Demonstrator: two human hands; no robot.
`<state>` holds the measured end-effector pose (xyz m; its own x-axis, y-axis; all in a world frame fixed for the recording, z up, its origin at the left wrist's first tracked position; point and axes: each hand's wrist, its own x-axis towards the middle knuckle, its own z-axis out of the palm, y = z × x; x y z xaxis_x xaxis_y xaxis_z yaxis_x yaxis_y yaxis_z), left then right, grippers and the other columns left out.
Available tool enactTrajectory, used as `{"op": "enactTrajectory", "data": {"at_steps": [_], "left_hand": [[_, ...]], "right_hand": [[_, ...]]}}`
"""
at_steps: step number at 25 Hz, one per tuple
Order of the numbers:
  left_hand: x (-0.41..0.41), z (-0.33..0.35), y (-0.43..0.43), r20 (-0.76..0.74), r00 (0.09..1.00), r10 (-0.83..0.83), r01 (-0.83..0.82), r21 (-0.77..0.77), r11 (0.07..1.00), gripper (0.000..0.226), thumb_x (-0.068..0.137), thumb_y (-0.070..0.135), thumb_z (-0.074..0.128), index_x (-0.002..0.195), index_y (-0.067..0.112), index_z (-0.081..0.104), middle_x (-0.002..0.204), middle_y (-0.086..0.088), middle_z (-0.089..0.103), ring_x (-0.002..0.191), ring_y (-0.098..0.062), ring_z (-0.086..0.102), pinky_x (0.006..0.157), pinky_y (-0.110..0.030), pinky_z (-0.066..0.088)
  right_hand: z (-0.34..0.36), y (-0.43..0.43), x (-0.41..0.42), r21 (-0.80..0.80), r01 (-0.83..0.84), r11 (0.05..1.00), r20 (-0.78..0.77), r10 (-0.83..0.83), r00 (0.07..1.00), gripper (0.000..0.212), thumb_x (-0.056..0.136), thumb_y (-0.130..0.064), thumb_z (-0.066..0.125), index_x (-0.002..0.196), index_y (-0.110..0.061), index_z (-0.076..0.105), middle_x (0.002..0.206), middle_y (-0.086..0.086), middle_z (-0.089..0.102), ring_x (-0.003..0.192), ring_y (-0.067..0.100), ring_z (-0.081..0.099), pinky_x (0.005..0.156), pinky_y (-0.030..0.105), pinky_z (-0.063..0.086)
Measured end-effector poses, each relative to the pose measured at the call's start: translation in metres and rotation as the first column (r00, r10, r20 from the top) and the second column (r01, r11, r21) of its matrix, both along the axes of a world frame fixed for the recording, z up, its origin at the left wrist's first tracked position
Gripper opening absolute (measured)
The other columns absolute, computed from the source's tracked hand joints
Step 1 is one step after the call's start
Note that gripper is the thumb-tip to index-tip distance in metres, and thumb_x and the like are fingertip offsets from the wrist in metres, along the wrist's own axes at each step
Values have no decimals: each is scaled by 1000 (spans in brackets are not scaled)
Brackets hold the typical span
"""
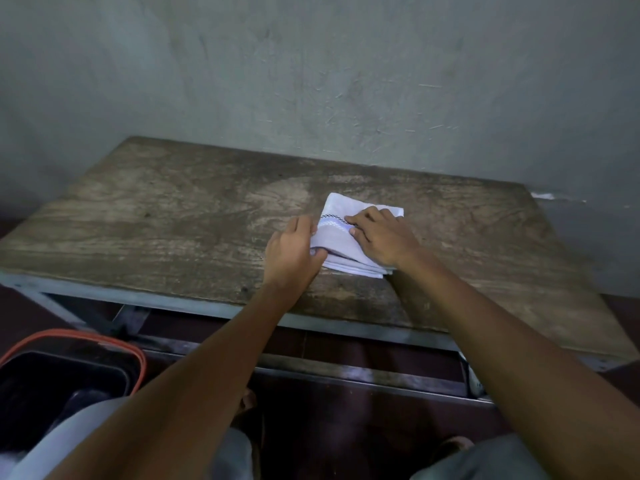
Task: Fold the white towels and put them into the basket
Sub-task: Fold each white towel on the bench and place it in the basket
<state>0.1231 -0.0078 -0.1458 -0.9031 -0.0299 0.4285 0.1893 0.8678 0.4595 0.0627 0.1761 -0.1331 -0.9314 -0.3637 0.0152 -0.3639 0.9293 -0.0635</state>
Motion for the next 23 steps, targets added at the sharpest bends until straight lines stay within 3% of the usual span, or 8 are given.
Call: {"op": "enactTrajectory", "data": {"at_steps": [2, 6, 10, 12, 15, 18, 21, 23], "left_hand": [[6, -5, 0, 6, 1000, -6, 5, 184, 983, 21, 76, 15, 58, 94, 12, 50, 88, -3, 59, 71, -24, 55, 60, -32, 41], [6, -9, 4, 118, 993, -5, -66, 582, 810, 20, 82, 5, 60, 99, 6, 52, 80, 5, 56, 70, -11, 56, 59, -8, 44], [-10, -7, -17, 306, 933, -192, -79, 692, 718, 24, 82, -10, 52, 97, 8, 49, 85, 0, 56, 86, -23, 59, 72, -21, 49], [-6, -8, -28, 272, 954, -129, -85, 655, 751, 24, 81, -11, 47, 97, 8, 50, 92, -8, 58, 85, -26, 61, 72, -20, 47], [4, -6, -26, 200, 974, -110, -20, 554, 832, 22, 77, 6, 65, 96, 10, 52, 91, -3, 59, 69, -14, 55, 62, -9, 44], [5, -3, -15, 166, 979, -119, 54, 352, 935, 36, 70, 30, 71, 100, 18, 54, 93, 4, 59, 72, -12, 55, 64, -26, 49], [1, 2, -7, 77, 994, -78, 75, 46, 996, 30, 77, 29, 63, 103, 16, 56, 98, -2, 62, 82, -24, 59, 65, -33, 47], [-3, 10, -2, -18, 997, -80, 79, -40, 996, 23, 85, 26, 58, 103, 11, 57, 93, -8, 66, 78, -31, 60, 61, -32, 41]], "right_hand": [[-6, 1, 2, -19, 2, 1000, -20, -2, 1000, 44, 100, -43, 24, 141, -33, 36, 143, 0, 38, 130, 23, 36, 102, 44, 31], [-9, 1, 1, -41, 15, 999, -30, -16, 999, 44, 100, -43, 23, 141, -34, 35, 146, -2, 35, 133, 21, 33, 105, 42, 28], [-11, 1, 2, -48, 23, 999, -25, -24, 999, 44, 101, -42, 22, 143, -34, 32, 149, -3, 32, 135, 19, 30, 106, 41, 25], [-11, 0, 3, -48, 28, 998, -25, -30, 999, 44, 101, -42, 22, 143, -34, 31, 150, -3, 31, 136, 18, 29, 106, 41, 25], [-11, -1, 3, -57, 29, 998, -35, -31, 999, 44, 101, -42, 23, 143, -35, 32, 150, -3, 31, 136, 18, 29, 106, 41, 25], [-12, -1, 4, -61, 35, 998, -32, -37, 999, 44, 100, -42, 23, 143, -35, 31, 150, -3, 31, 137, 19, 28, 107, 41, 24], [-12, -1, 4, -48, 37, 998, -36, -39, 999, 44, 100, -43, 23, 143, -35, 31, 150, -4, 31, 136, 18, 28, 107, 40, 24], [-12, -1, 3, -44, 28, 999, -41, -30, 999, 44, 100, -43, 23, 142, -35, 33, 149, -3, 32, 135, 18, 30, 106, 40, 25]]}}
